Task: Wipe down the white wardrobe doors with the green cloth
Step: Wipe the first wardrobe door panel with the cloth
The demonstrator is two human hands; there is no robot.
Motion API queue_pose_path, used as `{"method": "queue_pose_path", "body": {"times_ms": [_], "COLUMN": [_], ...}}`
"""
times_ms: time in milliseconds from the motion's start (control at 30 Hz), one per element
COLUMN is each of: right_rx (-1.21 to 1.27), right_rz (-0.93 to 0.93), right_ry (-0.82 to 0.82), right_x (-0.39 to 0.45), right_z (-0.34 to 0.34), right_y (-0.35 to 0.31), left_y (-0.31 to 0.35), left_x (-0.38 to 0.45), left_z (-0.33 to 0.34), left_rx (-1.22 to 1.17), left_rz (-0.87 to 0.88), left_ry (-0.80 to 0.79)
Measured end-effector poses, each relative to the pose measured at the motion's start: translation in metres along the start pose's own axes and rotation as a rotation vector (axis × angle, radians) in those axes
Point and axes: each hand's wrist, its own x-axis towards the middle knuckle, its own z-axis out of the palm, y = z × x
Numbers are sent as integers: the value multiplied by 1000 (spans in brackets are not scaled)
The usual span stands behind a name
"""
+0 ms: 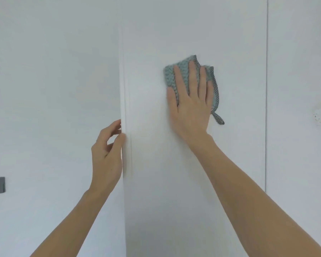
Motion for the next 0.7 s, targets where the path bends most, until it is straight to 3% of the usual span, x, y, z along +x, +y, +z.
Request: {"method": "queue_pose_path", "body": {"times_ms": [133, 200, 267, 433, 500, 600, 700], "right_rx": [-7, -7, -32, 11, -6, -42, -3], "right_rz": [-513, -670, -658, -139, -48, -279, -456], "right_ry": [-162, -207, -188, -82, -64, -71, -152], "right_x": [-43, -27, 19, 145, 156, 142, 152], "right_z": [-8, -11, -6, 5, 12, 18, 12], "right_y": [-13, -4, -2, -25, -54, -84, -69], "left_y": [11, 17, 26, 49, 55, 56, 56], "left_x": [25, 38, 50, 82, 93, 101, 104], "left_z": [6, 8, 9, 17, 22, 26, 30], "left_rx": [-18, -8, 27, 60, 53, 32, 39], "left_rz": [16, 19, 37, 71, 81, 58, 67], "left_ry": [-12, -17, -28, -65, -76, -35, -11]}}
